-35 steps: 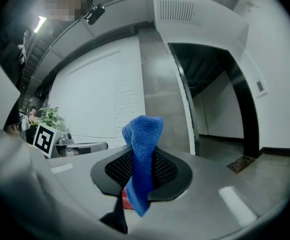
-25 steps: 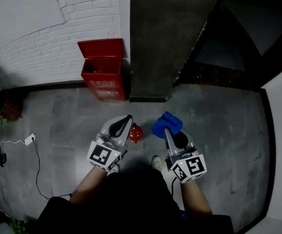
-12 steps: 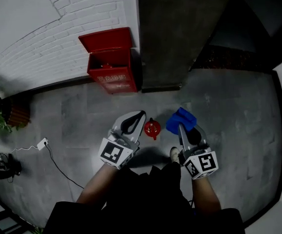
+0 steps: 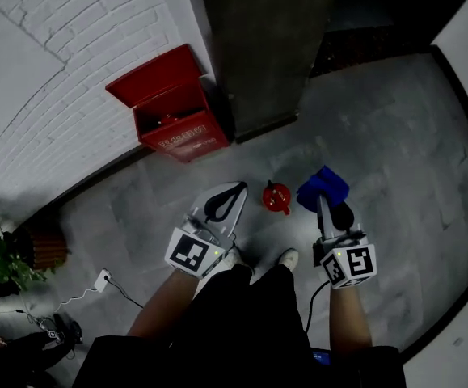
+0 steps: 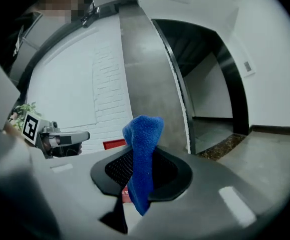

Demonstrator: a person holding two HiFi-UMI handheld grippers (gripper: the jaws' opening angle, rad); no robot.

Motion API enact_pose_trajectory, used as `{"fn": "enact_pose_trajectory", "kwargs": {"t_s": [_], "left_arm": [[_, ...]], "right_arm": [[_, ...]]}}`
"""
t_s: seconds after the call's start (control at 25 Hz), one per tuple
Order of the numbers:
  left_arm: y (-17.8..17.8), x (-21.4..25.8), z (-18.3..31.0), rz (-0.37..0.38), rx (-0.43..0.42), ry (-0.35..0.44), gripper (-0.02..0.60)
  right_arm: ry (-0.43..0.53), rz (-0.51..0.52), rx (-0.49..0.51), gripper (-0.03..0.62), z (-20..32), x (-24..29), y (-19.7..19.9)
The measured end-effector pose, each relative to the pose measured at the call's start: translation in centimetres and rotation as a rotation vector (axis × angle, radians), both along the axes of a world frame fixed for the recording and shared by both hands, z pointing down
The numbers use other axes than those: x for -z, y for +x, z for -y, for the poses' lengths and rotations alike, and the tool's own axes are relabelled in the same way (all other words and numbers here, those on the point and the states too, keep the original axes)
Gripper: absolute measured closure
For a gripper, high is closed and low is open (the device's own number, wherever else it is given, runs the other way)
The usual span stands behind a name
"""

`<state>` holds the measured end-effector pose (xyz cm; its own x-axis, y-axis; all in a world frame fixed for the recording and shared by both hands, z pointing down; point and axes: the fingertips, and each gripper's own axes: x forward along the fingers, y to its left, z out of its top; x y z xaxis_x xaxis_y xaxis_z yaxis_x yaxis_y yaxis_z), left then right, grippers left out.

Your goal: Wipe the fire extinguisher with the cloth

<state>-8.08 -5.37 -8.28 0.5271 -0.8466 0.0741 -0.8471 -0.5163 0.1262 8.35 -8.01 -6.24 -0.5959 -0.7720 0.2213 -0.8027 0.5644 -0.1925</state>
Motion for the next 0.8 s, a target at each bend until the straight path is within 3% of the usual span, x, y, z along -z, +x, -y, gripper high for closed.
{"fn": "enact_pose_trajectory", "kwargs": {"t_s": [0.4, 0.8], "left_arm": [[2.6, -9.6, -0.5, 0.026, -0.073, -0.118, 0.58], [7.7, -20.4, 0.1, 0.136, -0.327, -0.143, 0.58]], "right_arm": [[-0.095, -0.022, -0.086, 0.522, -2.0, -6.2, 5.4], [-0.17, -0.031, -0.184, 0.522, -5.3, -20.0, 7.5]]}}
